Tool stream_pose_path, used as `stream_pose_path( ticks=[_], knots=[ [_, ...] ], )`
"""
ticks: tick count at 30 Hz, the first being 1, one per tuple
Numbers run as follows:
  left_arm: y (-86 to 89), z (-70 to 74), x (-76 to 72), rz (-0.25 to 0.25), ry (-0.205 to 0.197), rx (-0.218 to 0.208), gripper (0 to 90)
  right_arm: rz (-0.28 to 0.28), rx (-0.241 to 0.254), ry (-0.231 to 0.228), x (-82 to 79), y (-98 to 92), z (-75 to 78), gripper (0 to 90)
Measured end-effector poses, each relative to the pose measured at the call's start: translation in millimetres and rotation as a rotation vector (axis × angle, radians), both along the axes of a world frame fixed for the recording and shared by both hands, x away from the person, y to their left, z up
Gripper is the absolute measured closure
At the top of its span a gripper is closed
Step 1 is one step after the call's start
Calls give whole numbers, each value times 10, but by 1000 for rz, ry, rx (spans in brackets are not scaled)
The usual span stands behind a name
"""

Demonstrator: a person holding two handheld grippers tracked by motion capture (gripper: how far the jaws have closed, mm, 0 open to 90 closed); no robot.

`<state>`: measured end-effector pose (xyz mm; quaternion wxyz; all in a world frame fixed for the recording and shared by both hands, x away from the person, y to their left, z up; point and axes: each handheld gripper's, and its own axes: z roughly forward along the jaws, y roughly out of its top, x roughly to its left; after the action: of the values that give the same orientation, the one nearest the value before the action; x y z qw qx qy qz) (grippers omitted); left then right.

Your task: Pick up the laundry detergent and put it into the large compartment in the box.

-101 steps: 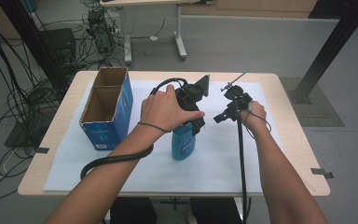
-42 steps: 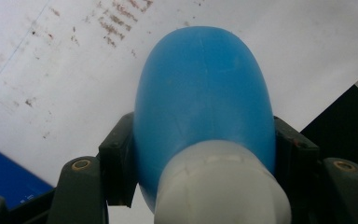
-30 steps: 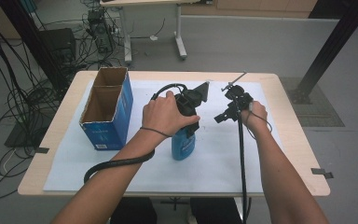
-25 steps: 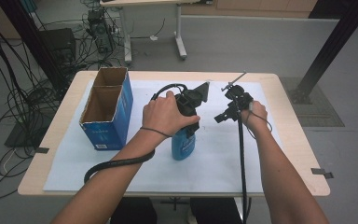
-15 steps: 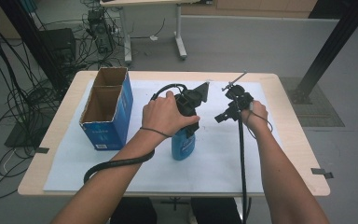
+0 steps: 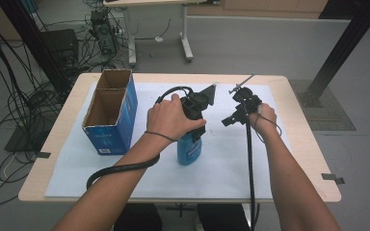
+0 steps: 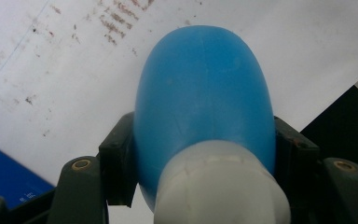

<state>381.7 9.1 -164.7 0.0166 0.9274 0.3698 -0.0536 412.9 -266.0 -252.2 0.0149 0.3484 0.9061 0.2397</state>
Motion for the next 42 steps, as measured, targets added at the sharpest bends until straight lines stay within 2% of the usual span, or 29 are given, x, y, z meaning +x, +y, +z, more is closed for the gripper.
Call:
stream_pose_path(
  ticks=[42],
  knots=[
    [-34, -1, 29, 6, 9, 10, 373, -10, 7, -4, -23, -43, 8, 33]
  ],
)
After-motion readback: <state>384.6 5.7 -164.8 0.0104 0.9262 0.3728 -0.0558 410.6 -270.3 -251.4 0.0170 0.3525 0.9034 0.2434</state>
